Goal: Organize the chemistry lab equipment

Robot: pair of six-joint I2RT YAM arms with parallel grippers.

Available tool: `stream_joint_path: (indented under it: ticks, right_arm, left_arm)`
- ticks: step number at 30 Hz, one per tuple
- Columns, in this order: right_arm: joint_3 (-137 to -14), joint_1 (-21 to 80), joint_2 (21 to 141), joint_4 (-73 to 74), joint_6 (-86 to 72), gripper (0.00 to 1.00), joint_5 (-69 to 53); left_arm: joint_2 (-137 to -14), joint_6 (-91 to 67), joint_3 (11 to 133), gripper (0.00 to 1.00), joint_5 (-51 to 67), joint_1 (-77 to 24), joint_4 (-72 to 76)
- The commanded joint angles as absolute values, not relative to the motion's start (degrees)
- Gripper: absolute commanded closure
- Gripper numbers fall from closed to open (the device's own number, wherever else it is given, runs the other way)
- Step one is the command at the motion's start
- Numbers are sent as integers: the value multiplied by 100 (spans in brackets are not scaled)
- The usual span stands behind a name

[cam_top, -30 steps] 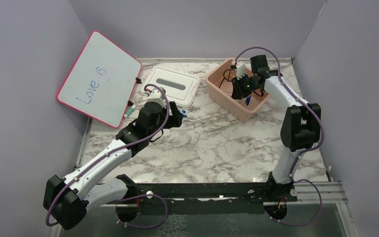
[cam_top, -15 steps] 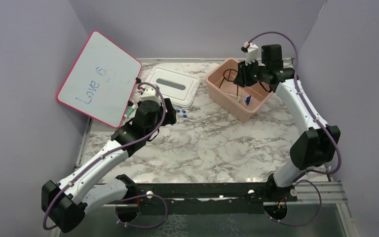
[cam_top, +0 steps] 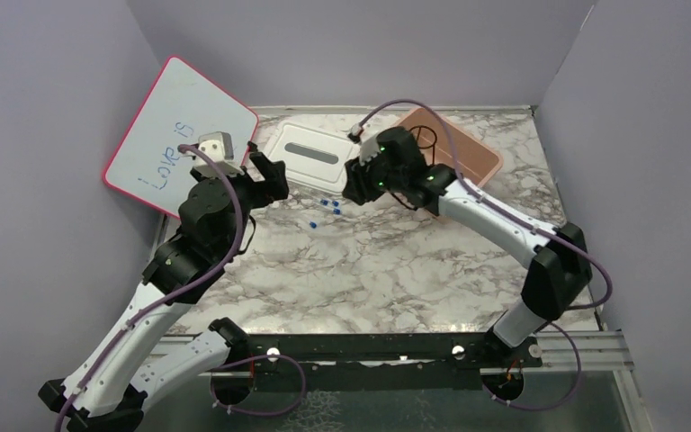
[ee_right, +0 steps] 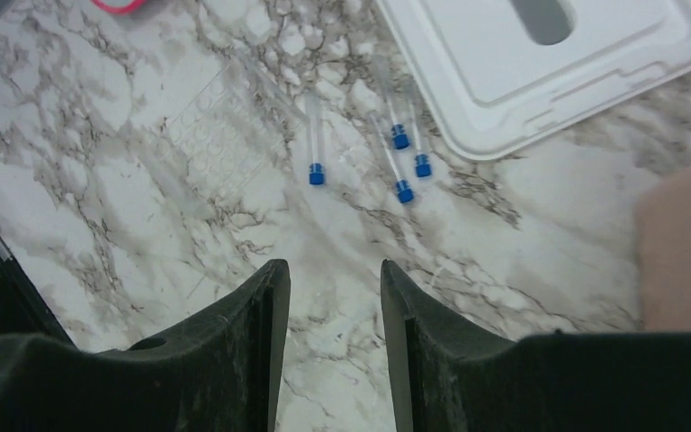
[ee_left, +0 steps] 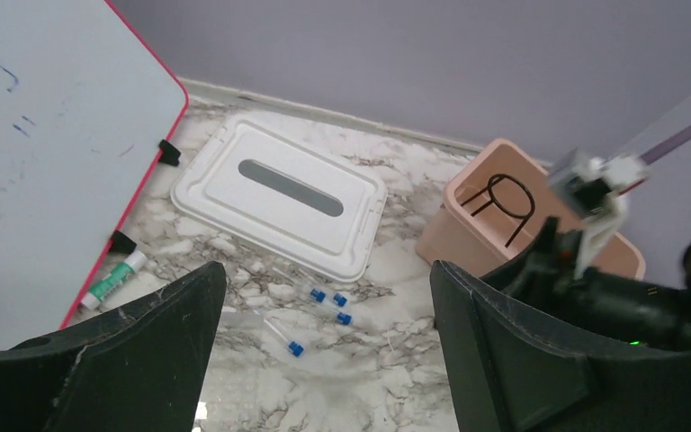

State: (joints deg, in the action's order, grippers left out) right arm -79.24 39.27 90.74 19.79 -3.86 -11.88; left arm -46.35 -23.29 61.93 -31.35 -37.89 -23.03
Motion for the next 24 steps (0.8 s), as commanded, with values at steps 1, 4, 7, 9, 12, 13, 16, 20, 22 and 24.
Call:
stream_joint_path:
  ticks: [1,4,7,9,12,13,16,20,22,24]
  right_arm:
    - [-7962,4642,9979,1396,-729,53,-442]
    - [-8276,4912,10664,1393,-754,52,-161]
    - [-8585,5009,11250,1344,-899,52,-187]
    - [-8766,5039,11546,1314,-947,52,-203]
    - [-9088,5044,11957,1344,-950,52,-224]
    - [-9188,5040,12072,1340,-949,52,-206]
    - [-9552,5048,12432,1487,-869,53,-197]
    - [-10020,5052,12865,1751,-696,53,-334]
    - [-10231,5052,13039,1913,-599,54,-436]
    - [-10348,5047,13166,1994,-524,55,-493]
  left_arm:
    - [-4514,-1986,6442,13,-3476,-3796,-2705]
    - [-4485,-1977,6485,12,-3488,-3796,-2847]
    - [-4461,-1988,6478,12,-3503,-3794,-2918]
    - [-4465,-1993,6470,11,-3532,-3797,-2957]
    - [-4462,-1995,6439,11,-3541,-3794,-2989]
    - [-4469,-1995,6428,11,-3541,-3794,-2999]
    - [-4482,-1941,6416,10,-3546,-3789,-3005]
    - [-4503,-1820,6562,8,-3722,-3795,-3122]
    - [-4456,-1791,6622,7,-3765,-3791,-3157]
    - [-4391,-1784,6644,6,-3780,-3796,-3160]
